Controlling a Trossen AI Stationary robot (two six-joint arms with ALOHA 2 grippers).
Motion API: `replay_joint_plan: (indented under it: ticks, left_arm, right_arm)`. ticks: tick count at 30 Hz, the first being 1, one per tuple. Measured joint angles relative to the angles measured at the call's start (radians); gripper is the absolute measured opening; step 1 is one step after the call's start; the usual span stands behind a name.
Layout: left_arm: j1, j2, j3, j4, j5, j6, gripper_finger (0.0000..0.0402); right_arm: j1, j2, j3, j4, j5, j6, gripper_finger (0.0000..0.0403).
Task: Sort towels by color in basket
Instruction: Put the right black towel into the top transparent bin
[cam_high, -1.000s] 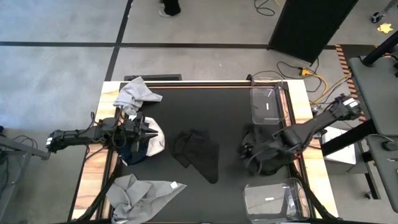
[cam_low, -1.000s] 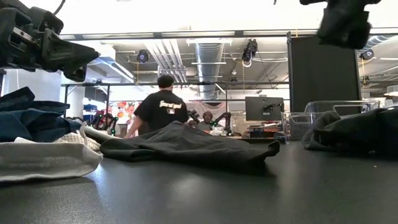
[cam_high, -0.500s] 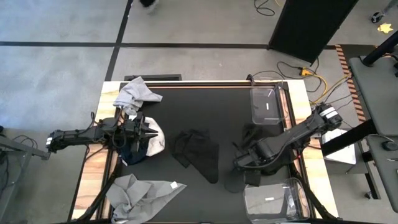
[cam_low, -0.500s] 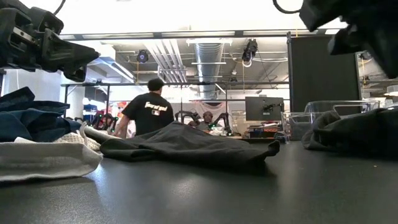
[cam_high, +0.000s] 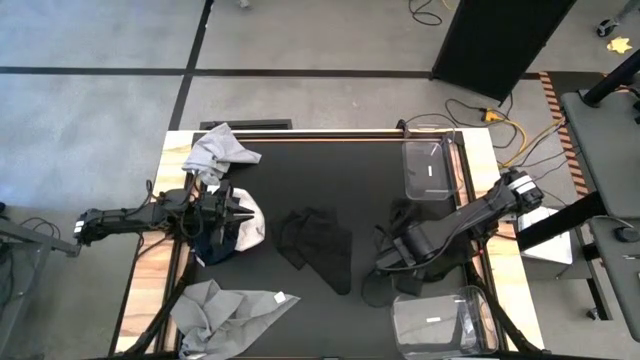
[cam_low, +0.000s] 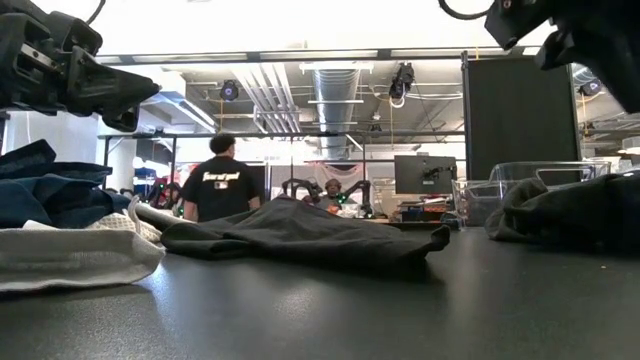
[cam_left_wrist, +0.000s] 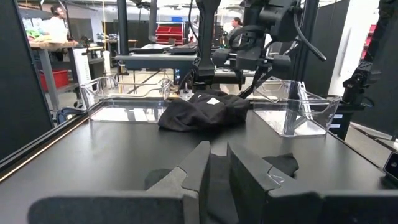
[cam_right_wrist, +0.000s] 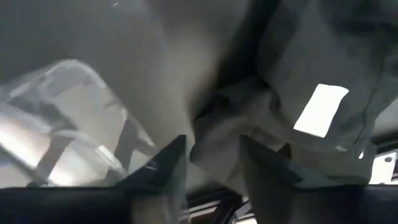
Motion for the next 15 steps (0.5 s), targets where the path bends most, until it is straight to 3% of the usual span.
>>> replay_joint_plan:
  ticks: [6,15]
  left_arm:
    - [0.0,0.0,0.0,0.0,0.0,0.0,0.0039]
    - [0.0,0.0,0.0,0.001,0.0,0.0,0.0039]
  right_arm:
    - [-0.054,-0.012,-0.106,-0.001,0.101,-0.026,0.0216]
    - [-0.151,-0.013,-0.363,0.182,0.103,-0.094,0.0244]
